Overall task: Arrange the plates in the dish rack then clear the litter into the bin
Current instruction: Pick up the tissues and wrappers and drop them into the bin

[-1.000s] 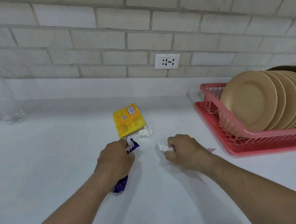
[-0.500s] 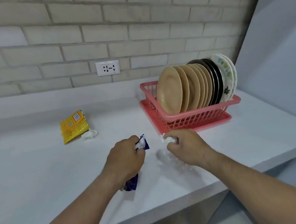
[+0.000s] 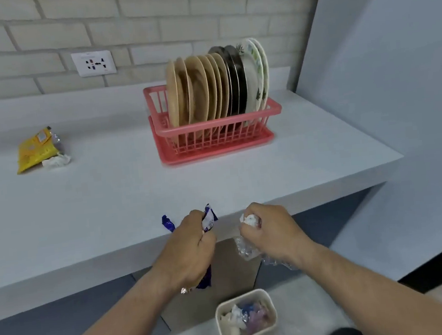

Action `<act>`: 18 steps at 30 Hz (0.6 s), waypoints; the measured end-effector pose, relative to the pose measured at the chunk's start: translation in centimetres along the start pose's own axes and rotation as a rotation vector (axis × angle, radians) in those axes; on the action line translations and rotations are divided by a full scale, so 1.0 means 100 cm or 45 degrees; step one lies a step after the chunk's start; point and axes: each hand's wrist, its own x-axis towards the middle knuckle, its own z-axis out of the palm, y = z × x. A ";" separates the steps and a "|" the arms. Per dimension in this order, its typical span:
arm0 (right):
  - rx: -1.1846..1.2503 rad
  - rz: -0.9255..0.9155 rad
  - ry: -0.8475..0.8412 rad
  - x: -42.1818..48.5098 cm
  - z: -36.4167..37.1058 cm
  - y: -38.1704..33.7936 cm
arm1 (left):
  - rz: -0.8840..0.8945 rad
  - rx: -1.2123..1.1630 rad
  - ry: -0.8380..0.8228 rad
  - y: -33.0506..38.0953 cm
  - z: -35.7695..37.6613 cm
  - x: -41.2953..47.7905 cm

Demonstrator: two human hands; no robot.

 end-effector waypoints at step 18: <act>0.060 0.561 -0.043 -0.031 0.186 0.278 | -0.252 0.061 -0.197 -0.204 0.259 -0.008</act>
